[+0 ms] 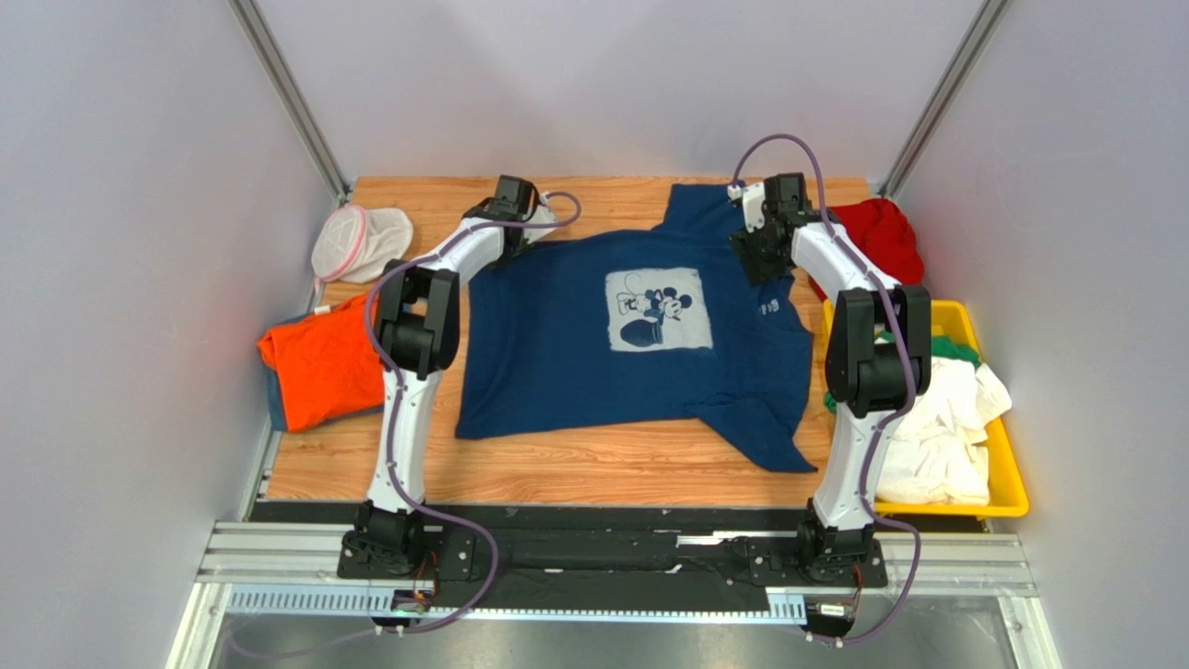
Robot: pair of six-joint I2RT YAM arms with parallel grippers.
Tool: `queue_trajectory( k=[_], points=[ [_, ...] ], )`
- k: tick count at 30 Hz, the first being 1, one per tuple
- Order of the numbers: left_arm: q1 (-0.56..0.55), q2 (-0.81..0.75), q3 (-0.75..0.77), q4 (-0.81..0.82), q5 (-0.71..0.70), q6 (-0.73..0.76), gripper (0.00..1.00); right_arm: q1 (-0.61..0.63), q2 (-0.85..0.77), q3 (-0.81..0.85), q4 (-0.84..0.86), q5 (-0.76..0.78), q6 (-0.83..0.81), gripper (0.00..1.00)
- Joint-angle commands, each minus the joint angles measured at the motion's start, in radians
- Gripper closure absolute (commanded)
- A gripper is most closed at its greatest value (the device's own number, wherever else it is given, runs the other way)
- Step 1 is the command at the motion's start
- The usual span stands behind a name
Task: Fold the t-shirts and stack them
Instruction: Flatten the tshirt out
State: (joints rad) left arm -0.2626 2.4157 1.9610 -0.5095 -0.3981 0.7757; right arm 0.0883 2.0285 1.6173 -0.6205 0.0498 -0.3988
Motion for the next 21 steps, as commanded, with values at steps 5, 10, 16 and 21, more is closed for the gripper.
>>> queue_trajectory(
  k=[5, 10, 16, 21],
  points=[
    [0.040, 0.069, 0.064, 0.026, -0.036, 0.033, 0.50, -0.001, -0.085, -0.004, 0.045, 0.024, -0.006, 0.37],
    [0.040, 0.103, 0.125, 0.040, -0.050, 0.051, 0.50, -0.001, -0.083, 0.009, 0.042, 0.027, 0.006, 0.38],
    [0.042, 0.109, 0.151, 0.065, -0.073, 0.059, 0.50, 0.004, -0.106, 0.010, 0.024, -0.008, 0.034, 0.38],
    [0.042, 0.002, 0.081, 0.083, -0.032, -0.006, 0.44, 0.017, -0.154, -0.023, -0.008, -0.024, 0.041, 0.38]
  ],
)
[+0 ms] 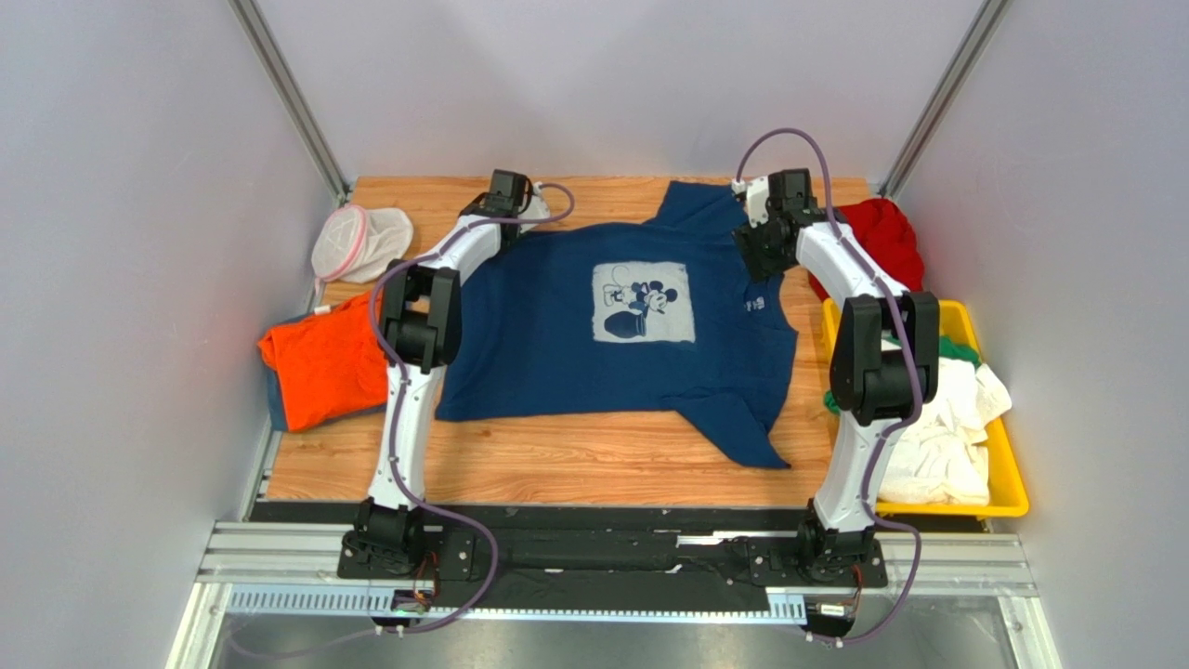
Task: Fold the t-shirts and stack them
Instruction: Flatten the tshirt out
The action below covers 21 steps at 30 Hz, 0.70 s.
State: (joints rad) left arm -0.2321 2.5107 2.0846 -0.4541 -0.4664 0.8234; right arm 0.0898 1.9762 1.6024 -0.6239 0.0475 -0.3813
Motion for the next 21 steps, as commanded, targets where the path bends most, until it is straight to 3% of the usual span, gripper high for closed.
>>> queue_trajectory(
  k=[1, 14, 21],
  points=[
    [0.011, -0.114, -0.075, 0.032, 0.044, -0.066, 0.43, 0.022, -0.112, -0.031, -0.007, -0.026, 0.025, 0.38],
    [0.002, -0.512, -0.460, 0.023, 0.179, -0.207, 0.32, 0.063, -0.264, -0.202, -0.111, -0.063, -0.011, 0.37],
    [-0.067, -0.635, -0.711, 0.002, 0.248, -0.247, 0.32, 0.093, -0.306, -0.332, -0.157, -0.069, -0.076, 0.37]
  ],
)
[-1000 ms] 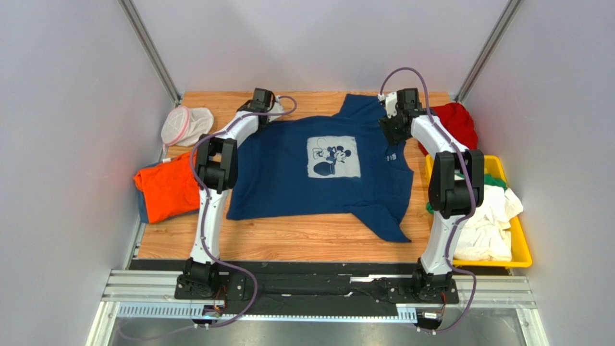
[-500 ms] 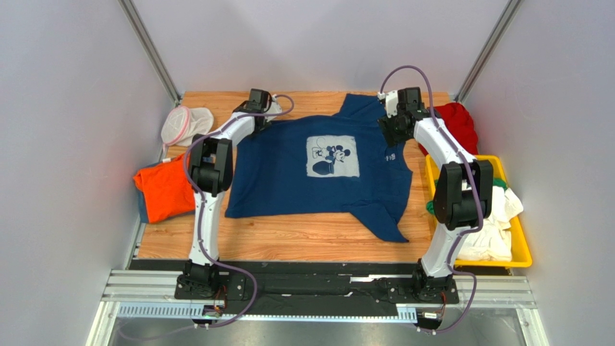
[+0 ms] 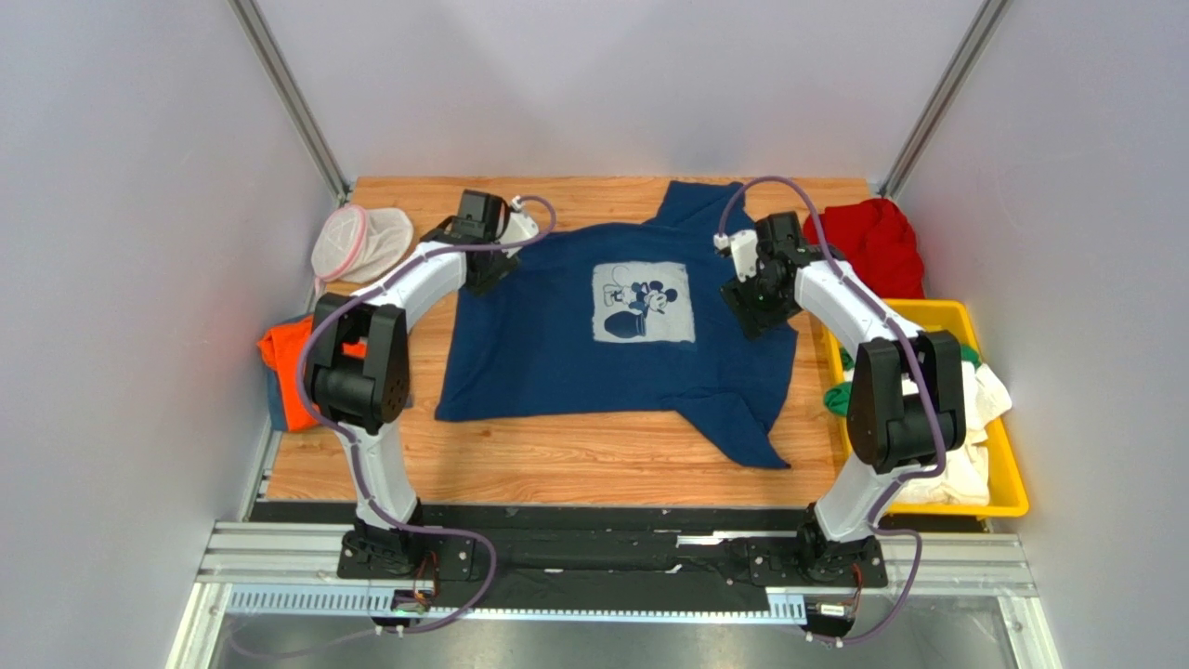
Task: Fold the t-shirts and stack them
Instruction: Flatten the tshirt out
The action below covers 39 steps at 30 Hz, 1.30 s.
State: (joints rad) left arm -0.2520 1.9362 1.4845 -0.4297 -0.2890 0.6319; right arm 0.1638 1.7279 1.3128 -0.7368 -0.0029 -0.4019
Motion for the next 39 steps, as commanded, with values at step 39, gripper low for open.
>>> queue_trajectory(
  k=[39],
  points=[
    [-0.153, -0.115, -0.317, -0.037, 0.070, -0.075, 0.40, 0.128, -0.044, -0.159, -0.286, -0.243, -0.212, 0.53]
  ],
)
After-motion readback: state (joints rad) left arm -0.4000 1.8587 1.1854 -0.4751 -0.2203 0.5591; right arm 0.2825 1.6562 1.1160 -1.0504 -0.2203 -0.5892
